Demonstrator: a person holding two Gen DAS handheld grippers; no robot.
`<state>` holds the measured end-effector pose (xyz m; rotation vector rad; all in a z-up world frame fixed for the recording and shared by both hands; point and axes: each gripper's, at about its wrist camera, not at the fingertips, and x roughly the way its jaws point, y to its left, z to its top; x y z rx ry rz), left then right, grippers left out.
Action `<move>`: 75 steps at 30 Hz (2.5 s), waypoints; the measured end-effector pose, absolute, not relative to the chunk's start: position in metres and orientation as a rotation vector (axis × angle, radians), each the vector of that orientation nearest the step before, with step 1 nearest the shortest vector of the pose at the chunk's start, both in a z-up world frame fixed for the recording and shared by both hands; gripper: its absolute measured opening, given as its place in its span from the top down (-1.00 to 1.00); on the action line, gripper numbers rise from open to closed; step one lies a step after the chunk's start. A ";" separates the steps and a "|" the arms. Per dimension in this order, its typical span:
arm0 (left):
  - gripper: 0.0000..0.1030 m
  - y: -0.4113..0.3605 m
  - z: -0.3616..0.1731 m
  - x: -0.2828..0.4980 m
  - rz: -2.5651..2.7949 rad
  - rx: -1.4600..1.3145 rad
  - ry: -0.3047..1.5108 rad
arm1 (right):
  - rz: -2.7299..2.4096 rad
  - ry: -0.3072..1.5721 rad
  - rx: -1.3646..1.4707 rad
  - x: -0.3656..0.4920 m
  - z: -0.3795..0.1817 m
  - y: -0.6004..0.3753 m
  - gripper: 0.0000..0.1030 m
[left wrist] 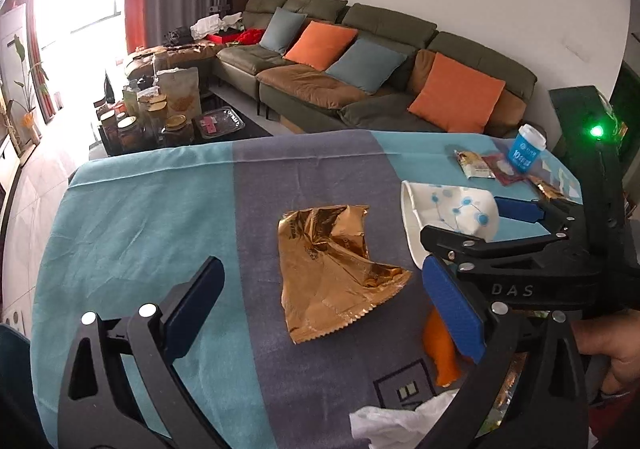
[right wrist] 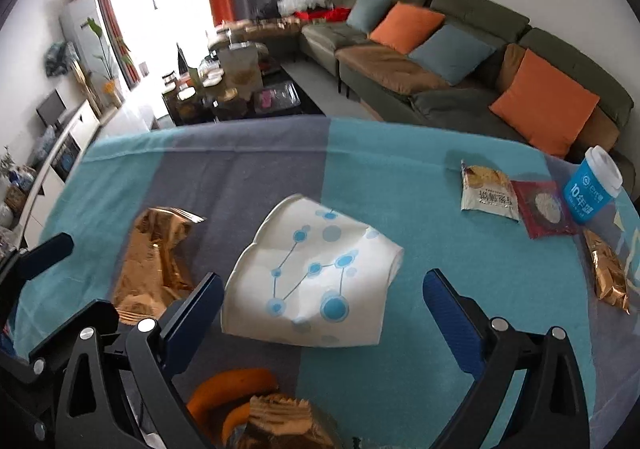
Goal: Collect trash
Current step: 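Grasp the blue-dotted paper cup with the right tool while the left tool grasps the gold foil wrapper, then carry the paper cup and gold wrapper to the teal bin and open both tools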
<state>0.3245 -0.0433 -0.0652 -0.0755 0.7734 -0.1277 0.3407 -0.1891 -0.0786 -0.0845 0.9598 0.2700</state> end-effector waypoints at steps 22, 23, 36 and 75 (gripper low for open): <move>-0.89 -0.045 -0.073 0.343 -0.112 -0.079 0.789 | 0.279 1.018 0.013 0.346 -0.091 -0.210 -0.83; -0.89 -0.046 -0.075 0.345 -0.116 -0.078 0.797 | 0.278 1.009 0.017 0.345 -0.089 -0.211 -0.83; -0.61 -0.071 -0.107 0.374 -0.105 -0.037 0.925 | 0.251 0.928 0.066 0.336 -0.066 -0.244 -0.83; 0.55 0.089 0.029 0.134 0.100 -0.214 0.446 | 0.653 0.613 -0.030 0.191 0.043 -0.107 -0.83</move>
